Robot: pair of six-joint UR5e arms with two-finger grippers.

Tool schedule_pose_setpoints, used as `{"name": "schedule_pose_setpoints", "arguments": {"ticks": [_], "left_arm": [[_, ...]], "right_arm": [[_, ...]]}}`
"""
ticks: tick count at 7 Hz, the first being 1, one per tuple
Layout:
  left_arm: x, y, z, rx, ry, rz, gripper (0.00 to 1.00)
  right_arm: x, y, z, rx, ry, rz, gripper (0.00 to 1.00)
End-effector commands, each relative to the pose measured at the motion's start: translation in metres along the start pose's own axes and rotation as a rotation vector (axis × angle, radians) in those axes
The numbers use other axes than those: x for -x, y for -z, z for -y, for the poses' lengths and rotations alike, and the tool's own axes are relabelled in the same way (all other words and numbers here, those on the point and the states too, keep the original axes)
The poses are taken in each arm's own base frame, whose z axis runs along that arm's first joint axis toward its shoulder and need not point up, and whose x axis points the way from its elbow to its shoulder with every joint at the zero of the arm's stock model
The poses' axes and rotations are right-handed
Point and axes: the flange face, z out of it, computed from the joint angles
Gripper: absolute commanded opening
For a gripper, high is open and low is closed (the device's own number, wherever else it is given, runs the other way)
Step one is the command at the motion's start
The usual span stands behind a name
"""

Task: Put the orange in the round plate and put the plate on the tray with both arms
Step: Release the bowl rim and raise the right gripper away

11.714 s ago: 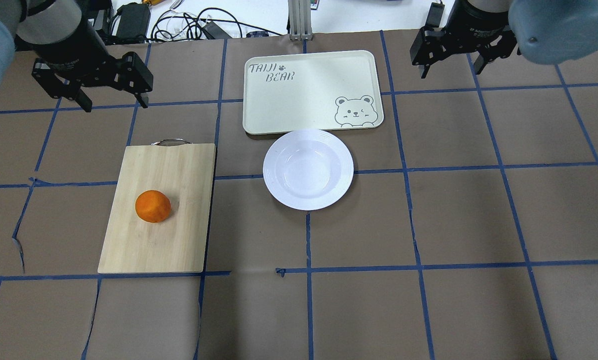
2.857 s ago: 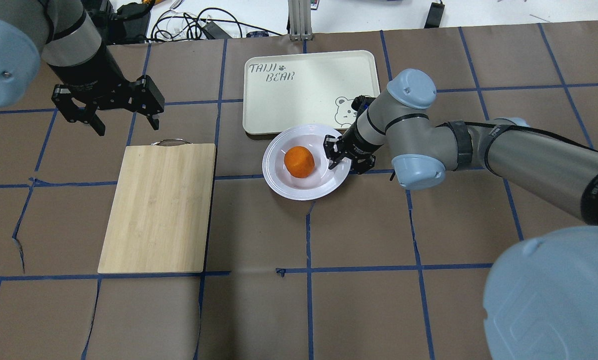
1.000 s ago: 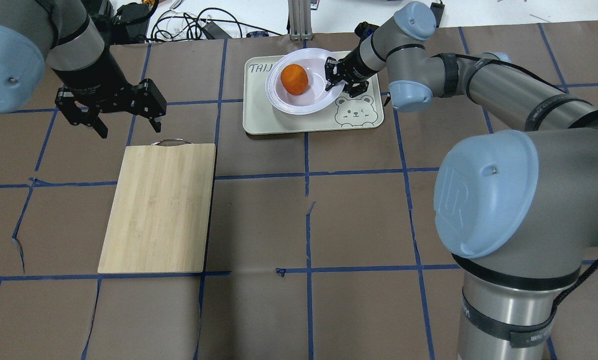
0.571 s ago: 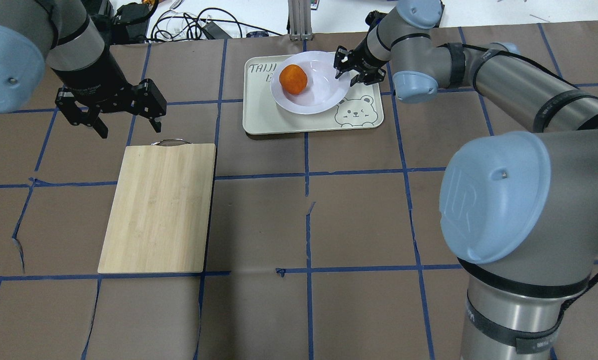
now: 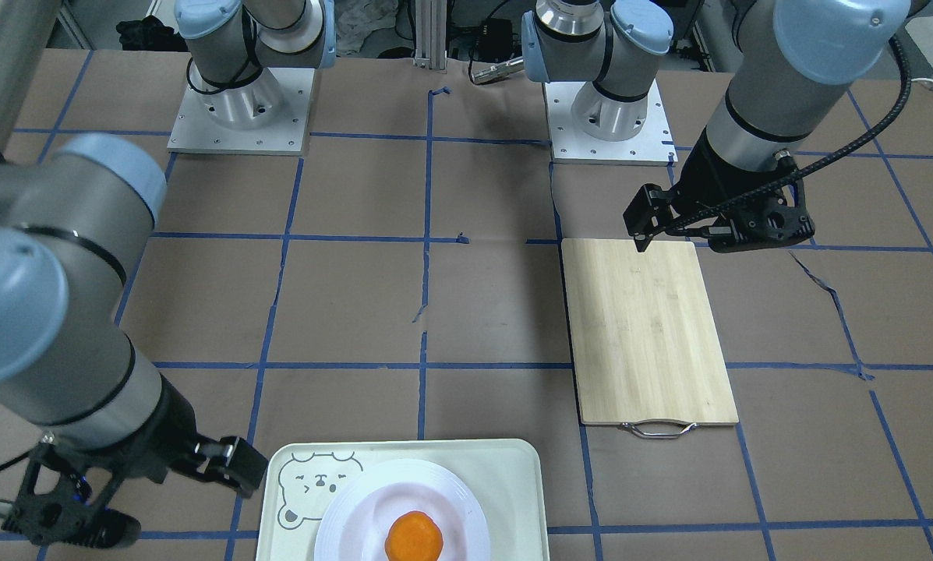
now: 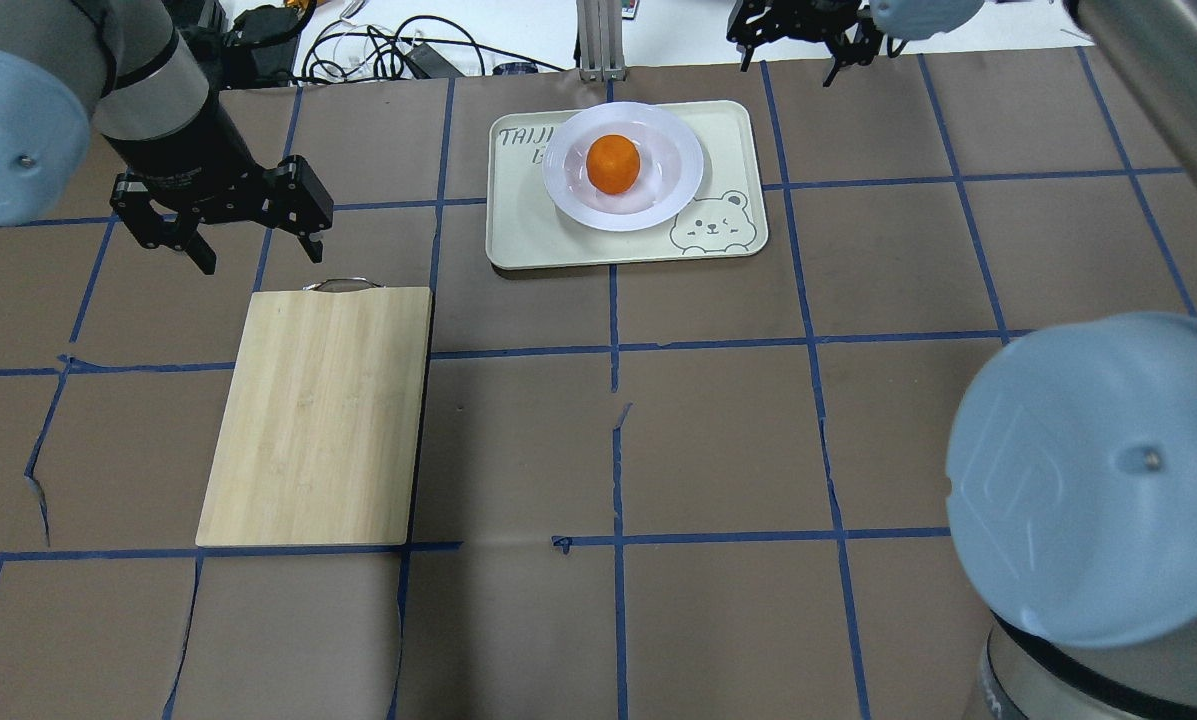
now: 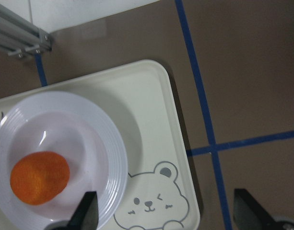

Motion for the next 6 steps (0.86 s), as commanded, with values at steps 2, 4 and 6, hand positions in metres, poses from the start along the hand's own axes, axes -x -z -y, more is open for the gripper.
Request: {"name": "schedule_pose_setpoints", "arguments": {"ticks": [2,4,6], "left_arm": [[-0.008,0.02,-0.001,-0.054,0.003,-0.094,1.0],[-0.005,0.024,-0.008,-0.061,0.005,-0.077,1.0],[-0.005,0.022,-0.009,-0.058,0.005,-0.079,1.0]], "right_arm": [[-0.002,0.081,-0.115,0.094,0.087,-0.045,1.0],[-0.021,0.056,-0.178,-0.009,0.1,-0.045,1.0],[-0.023,0.058,-0.182,-0.024,0.116,-0.059,1.0]]}}
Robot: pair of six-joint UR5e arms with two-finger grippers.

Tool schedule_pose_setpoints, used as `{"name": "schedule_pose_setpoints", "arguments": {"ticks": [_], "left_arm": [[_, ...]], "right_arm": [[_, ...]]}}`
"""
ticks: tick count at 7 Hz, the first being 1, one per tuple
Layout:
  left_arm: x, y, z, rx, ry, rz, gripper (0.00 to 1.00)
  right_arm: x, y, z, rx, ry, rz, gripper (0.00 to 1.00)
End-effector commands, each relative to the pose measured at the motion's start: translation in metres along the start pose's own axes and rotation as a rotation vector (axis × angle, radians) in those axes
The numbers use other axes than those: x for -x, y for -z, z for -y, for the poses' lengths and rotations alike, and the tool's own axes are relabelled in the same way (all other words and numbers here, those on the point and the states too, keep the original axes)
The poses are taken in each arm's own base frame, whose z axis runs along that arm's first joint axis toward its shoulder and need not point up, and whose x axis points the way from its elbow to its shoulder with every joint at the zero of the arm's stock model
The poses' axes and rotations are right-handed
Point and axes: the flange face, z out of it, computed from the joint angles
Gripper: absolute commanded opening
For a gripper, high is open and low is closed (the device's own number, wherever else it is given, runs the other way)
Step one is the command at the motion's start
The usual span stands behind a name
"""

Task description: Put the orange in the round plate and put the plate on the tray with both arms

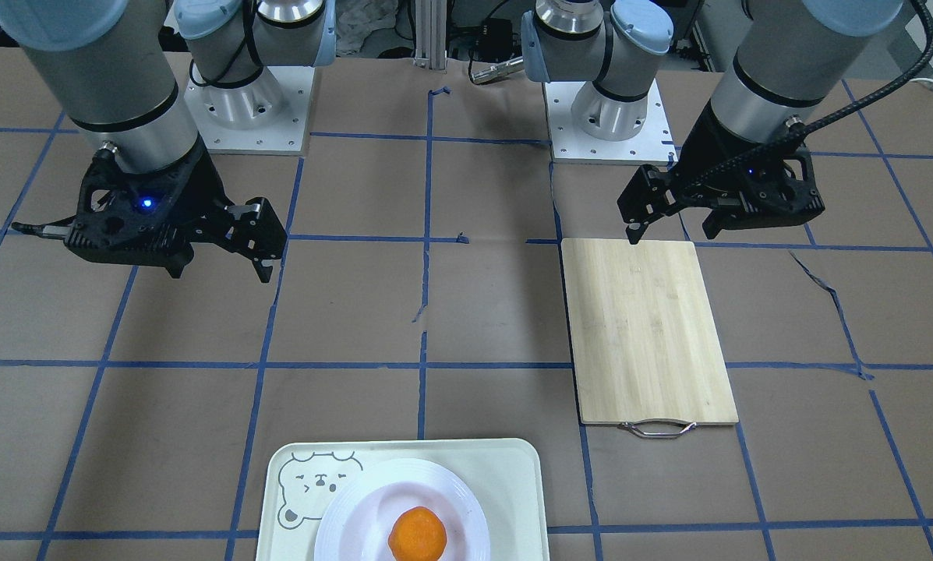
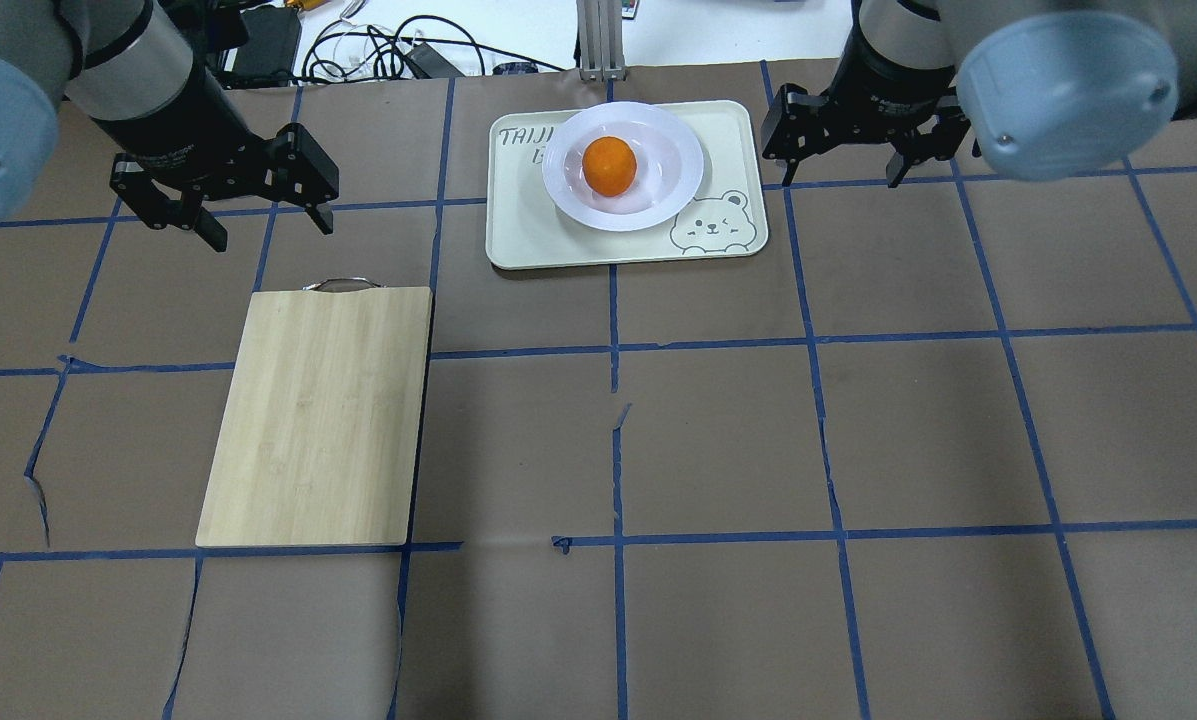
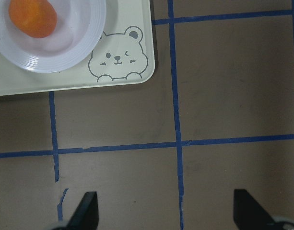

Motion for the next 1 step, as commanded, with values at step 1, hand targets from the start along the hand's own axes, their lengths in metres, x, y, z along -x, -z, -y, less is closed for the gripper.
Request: {"name": "schedule_pose_setpoints", "arguments": {"ticks": [1], "left_arm": [[0.0002,-0.0001,-0.0007,0.001,0.0,0.001,1.0]], "right_arm": [[-0.0037,0.0148,-0.0006,0.0,0.002,-0.013,1.0]]}}
